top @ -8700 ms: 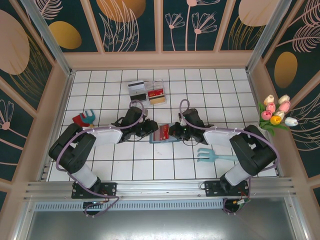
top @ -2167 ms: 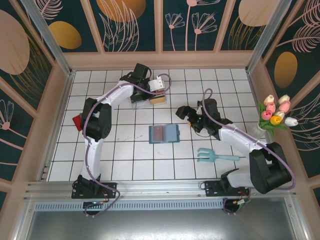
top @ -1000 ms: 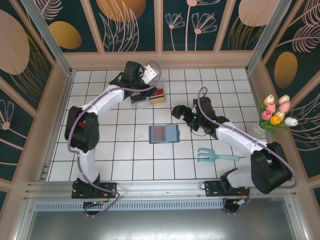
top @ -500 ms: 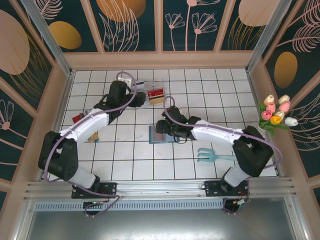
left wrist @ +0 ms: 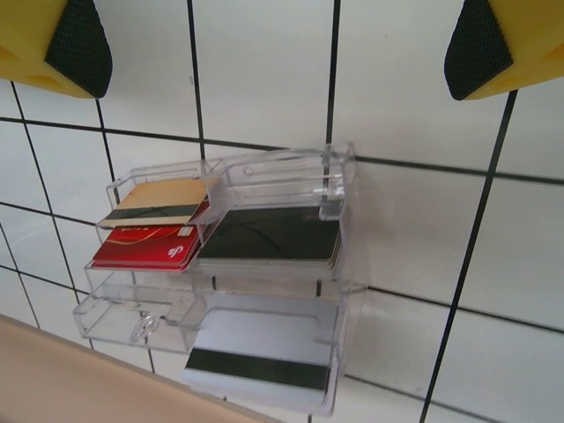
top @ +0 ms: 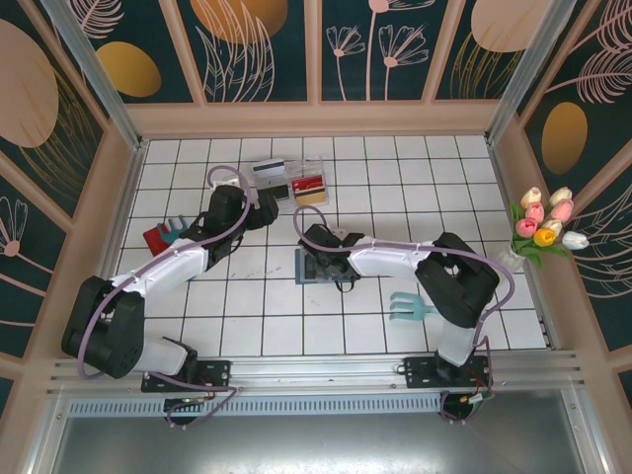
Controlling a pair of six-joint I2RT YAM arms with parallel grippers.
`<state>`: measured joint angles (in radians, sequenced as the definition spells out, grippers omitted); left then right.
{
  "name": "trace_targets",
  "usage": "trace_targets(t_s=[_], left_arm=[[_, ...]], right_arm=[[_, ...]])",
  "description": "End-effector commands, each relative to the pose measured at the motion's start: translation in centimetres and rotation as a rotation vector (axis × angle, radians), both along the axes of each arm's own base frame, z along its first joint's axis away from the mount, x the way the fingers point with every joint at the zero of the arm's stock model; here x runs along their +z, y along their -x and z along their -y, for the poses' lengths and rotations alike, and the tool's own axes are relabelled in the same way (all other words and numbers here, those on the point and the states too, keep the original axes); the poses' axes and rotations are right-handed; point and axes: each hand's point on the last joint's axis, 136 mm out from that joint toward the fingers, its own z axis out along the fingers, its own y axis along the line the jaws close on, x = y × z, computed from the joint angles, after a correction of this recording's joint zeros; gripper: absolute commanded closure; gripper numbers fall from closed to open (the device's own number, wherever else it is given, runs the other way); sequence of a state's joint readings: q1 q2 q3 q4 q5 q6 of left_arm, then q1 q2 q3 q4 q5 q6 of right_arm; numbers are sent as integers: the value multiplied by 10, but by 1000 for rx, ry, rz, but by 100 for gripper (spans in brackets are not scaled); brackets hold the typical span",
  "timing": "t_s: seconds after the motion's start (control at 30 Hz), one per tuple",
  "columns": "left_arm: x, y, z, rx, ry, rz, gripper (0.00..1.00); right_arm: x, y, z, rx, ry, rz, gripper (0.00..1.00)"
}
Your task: Take the credit cards out of the card holder
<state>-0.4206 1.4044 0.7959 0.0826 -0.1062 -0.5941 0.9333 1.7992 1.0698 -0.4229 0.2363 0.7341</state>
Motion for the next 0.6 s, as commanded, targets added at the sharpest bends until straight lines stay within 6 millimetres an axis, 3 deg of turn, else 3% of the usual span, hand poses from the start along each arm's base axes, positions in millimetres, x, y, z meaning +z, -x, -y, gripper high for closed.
trace_targets(t_s=[0.0, 0.23, 0.57], left_arm=[[2, -1, 3, 13, 66, 2, 2], [-2, 0, 13, -32, 94, -30, 1], [-25, 19, 38, -153, 190, -130, 6]], right_arm=[[-8, 2, 6, 14, 56, -15, 9], [-19, 3, 17, -11, 61, -39, 13], [-19, 4, 26, -37, -27, -45, 32]])
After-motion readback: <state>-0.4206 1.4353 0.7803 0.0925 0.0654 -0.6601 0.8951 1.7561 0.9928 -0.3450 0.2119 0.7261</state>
